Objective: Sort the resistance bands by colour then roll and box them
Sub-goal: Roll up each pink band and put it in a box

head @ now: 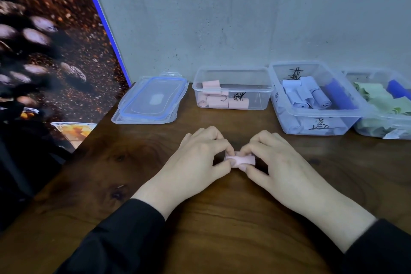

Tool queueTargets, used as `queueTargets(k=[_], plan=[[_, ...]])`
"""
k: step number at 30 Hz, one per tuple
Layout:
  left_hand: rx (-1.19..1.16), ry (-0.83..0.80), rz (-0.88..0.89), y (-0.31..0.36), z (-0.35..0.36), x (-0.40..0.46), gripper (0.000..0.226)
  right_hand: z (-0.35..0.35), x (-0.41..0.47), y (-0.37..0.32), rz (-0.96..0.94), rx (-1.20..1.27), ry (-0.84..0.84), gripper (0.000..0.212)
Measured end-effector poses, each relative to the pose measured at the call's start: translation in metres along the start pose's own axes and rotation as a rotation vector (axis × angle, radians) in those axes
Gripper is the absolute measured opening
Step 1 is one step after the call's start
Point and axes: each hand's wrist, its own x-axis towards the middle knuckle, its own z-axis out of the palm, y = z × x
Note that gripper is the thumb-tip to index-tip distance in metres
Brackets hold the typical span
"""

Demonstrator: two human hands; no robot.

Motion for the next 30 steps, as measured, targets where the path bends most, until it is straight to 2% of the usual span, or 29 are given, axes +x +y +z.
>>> queueTargets(k=[5,8,11,15,19,22,24,26,30], plan=[[-0.002,0.103,0.032,-0.001,0.006,0.004,0.007,0.005,0.004,0.005,0.042,0.011,0.051,0.016],[0.004,0.135,0.014,-0.004,0.009,0.005,0.015,0.009,0.008,0.004,0.025,-0.009,0.095,0.017],[0.013,0.095,-0.018,-0.005,0.009,0.004,0.025,0.011,0.01,0.006,0.014,-0.018,0.098,0.017],[0.076,-0.004,-0.076,-0.006,0.012,0.006,0.038,0.012,0.014,0.011,0.055,-0.031,0.047,0.03],[0.027,0.059,-0.086,-0.001,0.013,0.007,0.034,0.014,0.02,0.01,0.07,-0.03,0.053,0.019],[-0.138,0.208,-0.079,0.002,0.01,0.006,0.046,0.011,0.019,0.008,0.124,0.132,0.085,0.018],[-0.122,0.275,-0.003,0.004,0.009,0.006,0.038,0.009,0.018,0.005,0.18,0.268,0.088,0.024],[-0.046,0.28,0.068,0.005,0.01,0.006,0.03,0.01,0.017,0.005,0.197,0.29,0.05,0.027],[-0.001,0.229,0.08,0.003,0.012,0.006,0.035,0.011,0.017,0.008,0.244,0.294,0.002,0.025]])
